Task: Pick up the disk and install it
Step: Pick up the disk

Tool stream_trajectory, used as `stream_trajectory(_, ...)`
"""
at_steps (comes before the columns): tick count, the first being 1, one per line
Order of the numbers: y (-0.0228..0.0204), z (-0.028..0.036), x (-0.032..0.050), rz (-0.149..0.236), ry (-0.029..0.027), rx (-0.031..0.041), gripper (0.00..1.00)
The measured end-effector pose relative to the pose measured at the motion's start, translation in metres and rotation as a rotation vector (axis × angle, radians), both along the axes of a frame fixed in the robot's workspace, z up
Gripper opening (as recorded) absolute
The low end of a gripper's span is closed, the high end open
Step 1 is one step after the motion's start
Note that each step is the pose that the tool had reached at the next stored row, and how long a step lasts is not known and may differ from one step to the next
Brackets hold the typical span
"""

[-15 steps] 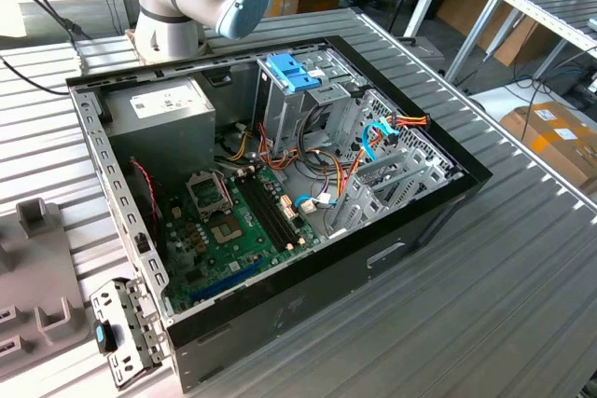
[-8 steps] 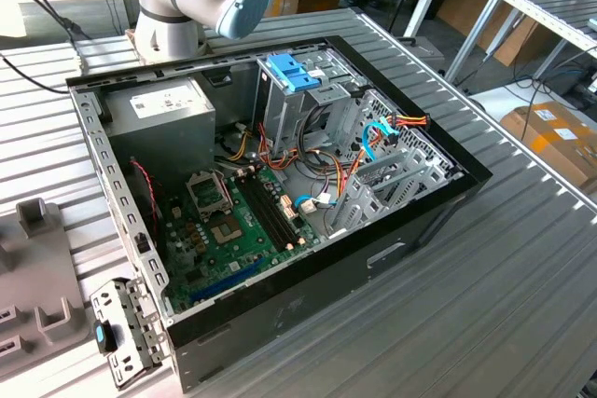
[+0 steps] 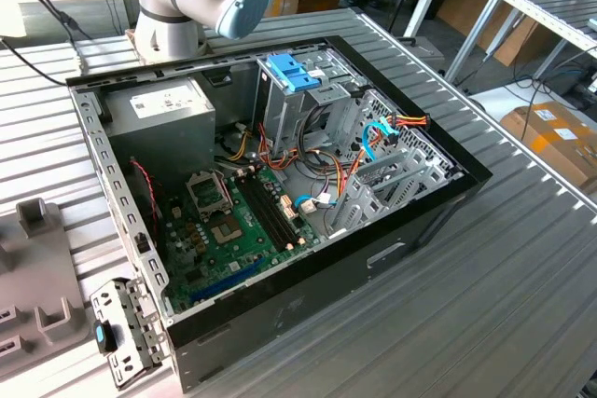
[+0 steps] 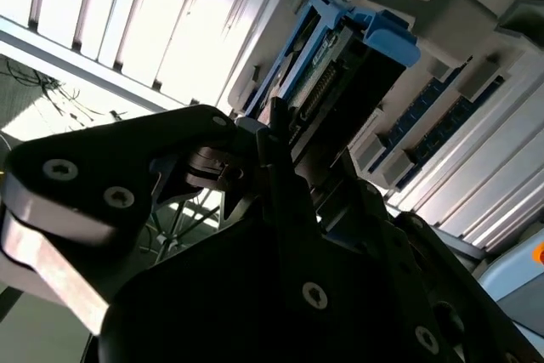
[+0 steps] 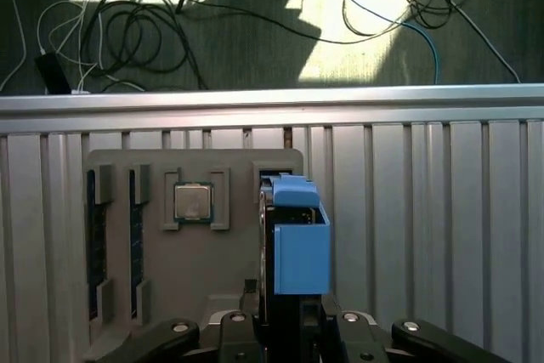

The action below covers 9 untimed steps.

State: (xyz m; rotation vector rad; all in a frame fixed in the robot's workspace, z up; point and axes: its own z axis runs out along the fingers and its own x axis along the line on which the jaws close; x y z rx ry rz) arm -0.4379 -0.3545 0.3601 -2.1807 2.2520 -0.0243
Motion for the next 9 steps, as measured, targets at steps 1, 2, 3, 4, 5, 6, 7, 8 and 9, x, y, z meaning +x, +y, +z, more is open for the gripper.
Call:
stream_trajectory(1,0.0,0.0065,-0.0001,0.0,-0.0015,-0.0001,0.35)
stream_trajectory(2,0.0,0.0135,-0.0001,0.0,-0.0034,-0.0001,0.35)
stream_trajectory(3,0.0,0.0179,0.0,0.0,-0.0045,-0.0001,0.35)
stream_trajectory(4,0.0,0.0227,0.0,0.0,-0.0056,0.0,0.35)
stream_trajectory(5,0.0,0.0273,-0.0001,0.0,-0.0065,-0.0001,0.35)
stream_trajectory(6,0.0,0.034,0.0,0.0,-0.0082,0.0,0.35)
stream_trajectory(7,0.0,0.0411,-0.0001,0.0,-0.0095,-0.0001,0.35)
stream_trajectory(8,0.0,0.0456,0.0,0.0,-0.0104,0.0,0.35)
stream_trajectory(9,0.0,0.0509,-0.0001,0.0,-0.0114,-0.0001,0.35)
